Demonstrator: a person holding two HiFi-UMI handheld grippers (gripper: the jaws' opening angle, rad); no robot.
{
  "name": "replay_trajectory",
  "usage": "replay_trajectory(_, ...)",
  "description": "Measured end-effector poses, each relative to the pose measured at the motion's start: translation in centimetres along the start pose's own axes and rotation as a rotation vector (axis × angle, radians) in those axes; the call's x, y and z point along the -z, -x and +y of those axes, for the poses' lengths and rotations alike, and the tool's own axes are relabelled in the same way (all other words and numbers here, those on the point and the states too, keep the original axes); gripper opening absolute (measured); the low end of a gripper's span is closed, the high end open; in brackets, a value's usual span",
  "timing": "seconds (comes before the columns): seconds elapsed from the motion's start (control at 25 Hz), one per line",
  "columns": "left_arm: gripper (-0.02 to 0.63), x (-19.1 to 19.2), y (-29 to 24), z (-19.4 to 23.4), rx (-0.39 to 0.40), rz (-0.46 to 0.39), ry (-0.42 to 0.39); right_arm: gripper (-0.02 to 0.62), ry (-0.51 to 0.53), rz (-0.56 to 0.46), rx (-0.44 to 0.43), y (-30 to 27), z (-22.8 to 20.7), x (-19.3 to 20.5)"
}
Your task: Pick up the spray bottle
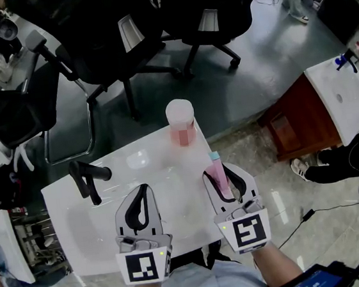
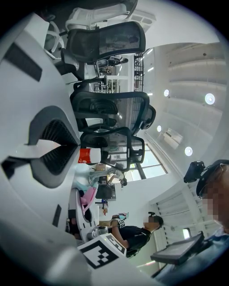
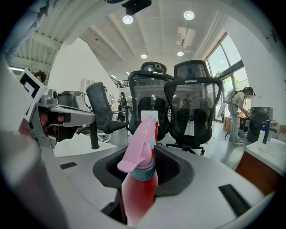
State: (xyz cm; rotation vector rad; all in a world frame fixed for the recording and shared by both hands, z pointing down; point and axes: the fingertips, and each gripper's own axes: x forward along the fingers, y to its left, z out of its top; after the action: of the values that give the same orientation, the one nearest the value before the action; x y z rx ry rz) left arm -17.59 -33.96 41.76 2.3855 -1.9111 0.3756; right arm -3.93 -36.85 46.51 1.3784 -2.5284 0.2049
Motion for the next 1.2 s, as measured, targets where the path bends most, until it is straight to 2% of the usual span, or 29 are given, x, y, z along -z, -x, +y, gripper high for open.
replay_trajectory(0.12, 0.017, -0.1, 0.1, 0.0, 0.000, -0.010, -0.015, 0.147, -0.002, 0.001, 0.002, 0.1, -0.1, 0.1)
replay_trajectory(0.32, 0.016, -0.1, 0.3, -0.1, -0.007, 0.024, 0.006, 0.146, -0.003, -0.005, 0.007, 0.5, -0.2, -0.3)
replay_trajectory(0.6, 0.017, -1.0, 1.3, -0.6, -0.010, -0.028, 0.023, 0.146, 0.008, -0.036, 0.002, 1.4, 0.3, -1.1)
replay_trajectory(0.76, 0.016, -1.3, 2.4, -0.7, -0.013, -0.041, -0.013, 0.146, 0.016, -0.070, -0.001, 2.5, 0.8, -2.4)
replay_trajectory(0.92, 0.015, -2.5, 3.6, -1.3, -0.017, -0.073, 0.016, 0.144, 0.027, -0.109, 0.004, 3.9, 1.2, -3.9)
replay_trajectory(1.2, 0.016, -4.4, 6.1, -2.2, -0.020, -0.121, 0.005, 0.144, 0.051, -0.167, 0.016, 6.9, 1.7, -6.4)
